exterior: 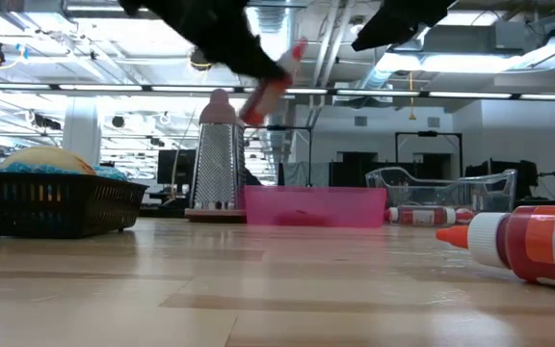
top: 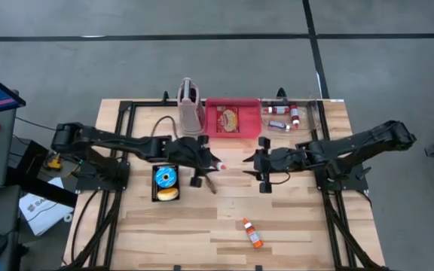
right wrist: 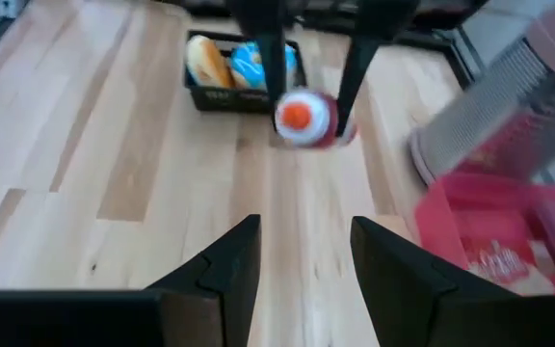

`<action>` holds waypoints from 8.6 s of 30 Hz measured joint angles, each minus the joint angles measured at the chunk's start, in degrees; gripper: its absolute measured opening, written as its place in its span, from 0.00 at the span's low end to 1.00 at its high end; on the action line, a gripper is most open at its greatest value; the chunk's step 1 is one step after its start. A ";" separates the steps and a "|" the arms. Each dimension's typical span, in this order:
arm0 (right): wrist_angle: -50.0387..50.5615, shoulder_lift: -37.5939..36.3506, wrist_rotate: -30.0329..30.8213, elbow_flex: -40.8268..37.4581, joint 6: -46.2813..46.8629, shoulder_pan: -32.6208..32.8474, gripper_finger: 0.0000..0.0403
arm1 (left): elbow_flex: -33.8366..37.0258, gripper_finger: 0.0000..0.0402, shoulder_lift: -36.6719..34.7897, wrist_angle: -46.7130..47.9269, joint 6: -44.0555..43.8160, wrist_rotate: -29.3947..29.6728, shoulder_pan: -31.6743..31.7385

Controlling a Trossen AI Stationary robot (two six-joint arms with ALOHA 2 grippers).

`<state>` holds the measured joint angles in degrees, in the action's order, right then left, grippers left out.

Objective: Pick & Place Food Item
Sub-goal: Put the top orange food coloring bottle into the transparent bin, then put the orange food coloring bottle into the transparent bin

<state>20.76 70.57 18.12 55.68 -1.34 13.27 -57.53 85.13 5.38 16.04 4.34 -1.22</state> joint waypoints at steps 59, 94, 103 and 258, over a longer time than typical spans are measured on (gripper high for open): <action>-21.34 5.69 2.85 -0.81 -15.18 0.84 0.38 | 0.10 0.36 1.35 -19.28 -2.98 -6.36 -1.11; -1.17 5.45 11.59 -0.79 1.63 1.82 0.25 | 5.78 0.56 1.28 -12.65 -2.98 1.24 -0.37; 12.71 5.27 19.86 -0.79 13.62 3.59 0.25 | 6.02 0.56 0.27 3.24 -4.92 9.48 -5.50; 23.46 41.34 -13.63 21.57 65.87 18.10 0.59 | 44.47 0.56 -22.82 -51.70 -12.29 11.69 -19.38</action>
<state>44.23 111.92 4.49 77.25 64.53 31.38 -13.06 62.30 -46.33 3.75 16.03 -20.60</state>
